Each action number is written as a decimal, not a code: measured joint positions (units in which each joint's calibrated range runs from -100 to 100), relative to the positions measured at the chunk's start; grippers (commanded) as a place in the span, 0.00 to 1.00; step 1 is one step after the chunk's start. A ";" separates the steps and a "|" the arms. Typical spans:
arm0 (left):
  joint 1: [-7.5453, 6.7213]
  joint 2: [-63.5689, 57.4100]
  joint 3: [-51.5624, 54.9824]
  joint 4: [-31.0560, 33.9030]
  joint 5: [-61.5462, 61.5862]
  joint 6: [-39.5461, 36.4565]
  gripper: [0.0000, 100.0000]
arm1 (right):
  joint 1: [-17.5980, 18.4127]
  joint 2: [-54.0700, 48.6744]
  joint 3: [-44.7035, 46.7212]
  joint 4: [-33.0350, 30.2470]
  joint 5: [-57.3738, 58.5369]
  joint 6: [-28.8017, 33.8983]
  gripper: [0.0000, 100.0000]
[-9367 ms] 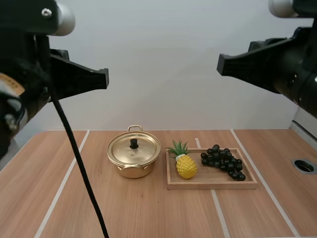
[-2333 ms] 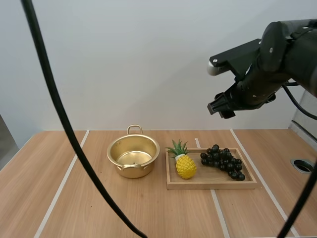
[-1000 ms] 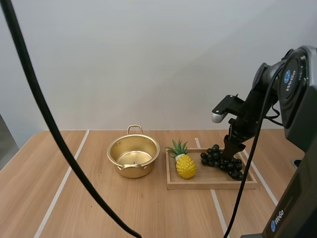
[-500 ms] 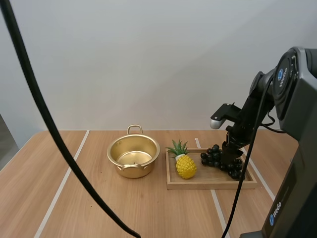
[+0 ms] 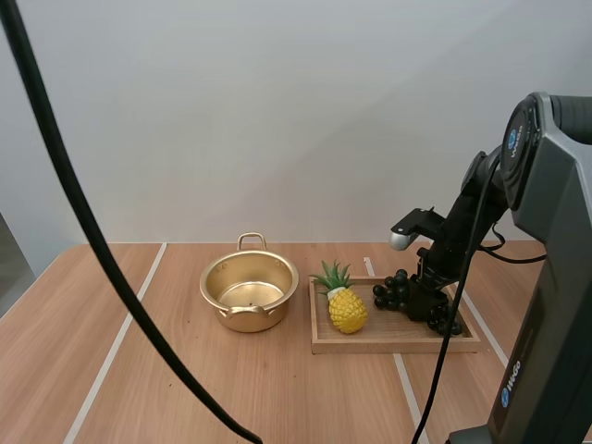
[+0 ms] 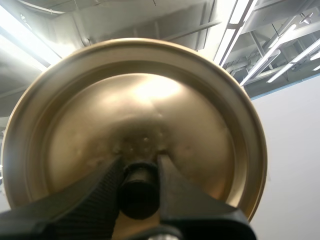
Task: Open the pot, put the grape inside, and close it
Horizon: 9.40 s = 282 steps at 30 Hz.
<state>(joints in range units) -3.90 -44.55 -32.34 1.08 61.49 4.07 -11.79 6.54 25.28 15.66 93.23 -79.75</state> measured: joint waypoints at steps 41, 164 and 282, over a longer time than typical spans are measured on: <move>0.00 0.72 0.00 0.00 0.00 0.00 0.00 | 0.92 -13.76 2.20 -0.14 1.52 3.59 0.00; 0.00 -1.08 -0.30 5.96 -2.03 0.09 0.00 | 27.42 7.49 -12.64 -0.94 -17.33 27.76 0.00; 0.00 35.23 37.62 -7.92 38.51 23.77 0.00 | 17.16 -71.46 -20.99 -41.72 -32.25 69.53 0.00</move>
<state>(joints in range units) -3.90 -9.33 5.28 -6.85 100.00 27.83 5.38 -64.93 4.29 -26.06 60.98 -10.22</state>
